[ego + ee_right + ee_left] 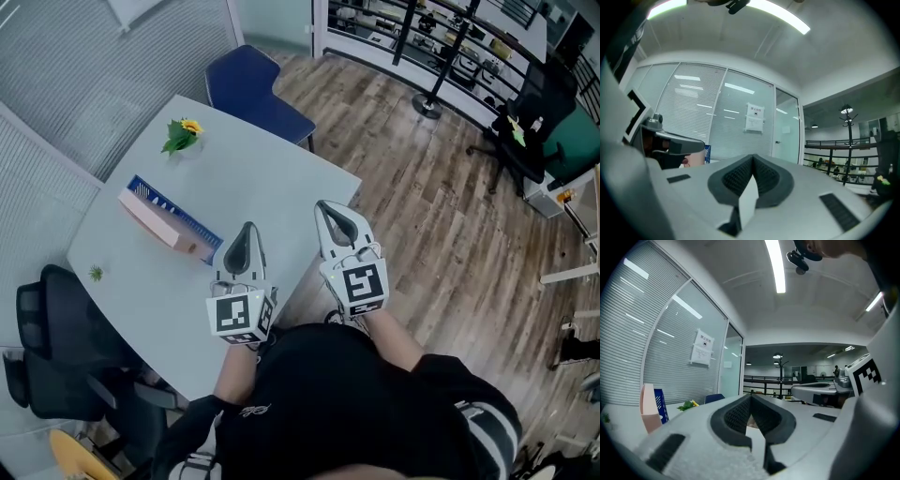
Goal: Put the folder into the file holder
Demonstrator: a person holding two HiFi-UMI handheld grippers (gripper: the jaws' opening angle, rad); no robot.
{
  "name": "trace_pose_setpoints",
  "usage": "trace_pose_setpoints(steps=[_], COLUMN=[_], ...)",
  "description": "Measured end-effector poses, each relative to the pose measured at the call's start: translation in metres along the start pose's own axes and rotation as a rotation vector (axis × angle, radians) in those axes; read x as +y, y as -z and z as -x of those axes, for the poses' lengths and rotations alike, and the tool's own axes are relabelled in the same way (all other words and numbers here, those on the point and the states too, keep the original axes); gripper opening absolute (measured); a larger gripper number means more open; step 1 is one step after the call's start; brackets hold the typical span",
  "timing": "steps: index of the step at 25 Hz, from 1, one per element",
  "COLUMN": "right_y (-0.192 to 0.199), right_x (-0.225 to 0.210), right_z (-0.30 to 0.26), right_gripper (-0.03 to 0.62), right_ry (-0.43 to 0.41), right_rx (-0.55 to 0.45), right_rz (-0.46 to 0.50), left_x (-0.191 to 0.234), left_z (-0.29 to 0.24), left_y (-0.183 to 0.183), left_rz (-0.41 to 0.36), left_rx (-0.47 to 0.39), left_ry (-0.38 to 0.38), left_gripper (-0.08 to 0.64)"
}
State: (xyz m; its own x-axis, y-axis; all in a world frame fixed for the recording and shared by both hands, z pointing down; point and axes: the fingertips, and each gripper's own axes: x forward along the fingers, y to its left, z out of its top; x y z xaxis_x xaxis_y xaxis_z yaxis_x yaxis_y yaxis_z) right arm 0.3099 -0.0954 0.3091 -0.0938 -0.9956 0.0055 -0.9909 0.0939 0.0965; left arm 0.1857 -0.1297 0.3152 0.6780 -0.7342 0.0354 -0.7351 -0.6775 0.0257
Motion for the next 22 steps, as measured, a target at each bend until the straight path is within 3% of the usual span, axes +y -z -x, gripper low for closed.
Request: trace_pose_setpoints(steps=[7, 22], right_y=[-0.001, 0.002], right_x=[0.01, 0.009], right_z=[-0.003, 0.007], right_gripper=[0.003, 0.003], right_ry=[-0.044, -0.073], right_rx=[-0.016, -0.008], right_rz=[-0.039, -0.028], left_x=[0.008, 0.0], left_z=[0.01, 0.017], left_y=[0.001, 0.009], left_rz=[0.001, 0.014], left_rx=[0.001, 0.014], left_ry=[-0.046, -0.086], left_gripper=[0.005, 0.005])
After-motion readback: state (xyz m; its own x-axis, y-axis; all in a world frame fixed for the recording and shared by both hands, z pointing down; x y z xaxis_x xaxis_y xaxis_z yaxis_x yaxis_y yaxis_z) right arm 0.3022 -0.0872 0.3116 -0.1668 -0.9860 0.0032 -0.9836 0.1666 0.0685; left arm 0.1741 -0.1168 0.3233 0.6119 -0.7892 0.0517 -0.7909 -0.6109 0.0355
